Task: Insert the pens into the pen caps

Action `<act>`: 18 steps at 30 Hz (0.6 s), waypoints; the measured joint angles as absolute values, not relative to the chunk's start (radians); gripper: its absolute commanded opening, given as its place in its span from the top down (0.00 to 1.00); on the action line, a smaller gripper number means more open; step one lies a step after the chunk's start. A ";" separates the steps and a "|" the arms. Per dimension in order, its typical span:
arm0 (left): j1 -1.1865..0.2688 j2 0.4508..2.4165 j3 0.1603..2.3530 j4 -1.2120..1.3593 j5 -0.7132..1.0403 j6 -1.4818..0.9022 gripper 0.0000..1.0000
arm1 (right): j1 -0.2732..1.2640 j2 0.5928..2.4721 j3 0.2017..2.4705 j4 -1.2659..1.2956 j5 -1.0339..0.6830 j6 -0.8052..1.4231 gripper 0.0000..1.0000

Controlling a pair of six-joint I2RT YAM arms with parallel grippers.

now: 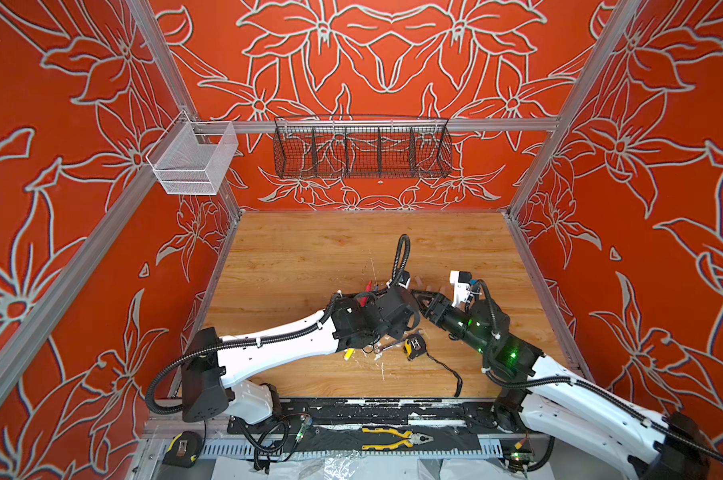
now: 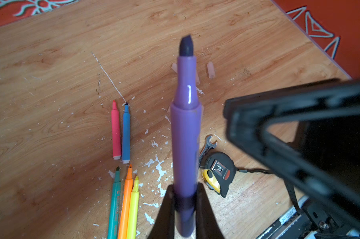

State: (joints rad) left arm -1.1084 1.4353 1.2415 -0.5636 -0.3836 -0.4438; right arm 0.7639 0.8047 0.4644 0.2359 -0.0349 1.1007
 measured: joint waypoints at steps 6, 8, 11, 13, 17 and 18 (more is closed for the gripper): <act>-1.116 1.435 1.223 -0.554 -0.378 -0.433 1.00 | 0.772 0.885 0.514 0.244 -0.054 1.087 0.53; -1.122 1.431 1.211 -0.543 -0.369 -0.426 1.00 | 0.775 0.888 0.515 0.242 -0.055 1.081 0.59; -1.125 1.419 1.190 -0.525 -0.356 -0.419 1.00 | 0.777 0.888 0.515 0.244 -0.054 1.077 0.68; -1.125 1.409 1.174 -0.513 -0.348 -0.413 1.00 | 0.783 0.889 0.516 0.245 -0.055 1.077 0.76; -1.125 1.393 1.158 -0.505 -0.340 -0.406 1.00 | 0.788 0.897 0.518 0.237 -0.052 1.070 0.89; -1.125 1.388 1.156 -0.503 -0.340 -0.405 0.98 | 0.788 0.899 0.518 0.239 -0.051 1.074 0.92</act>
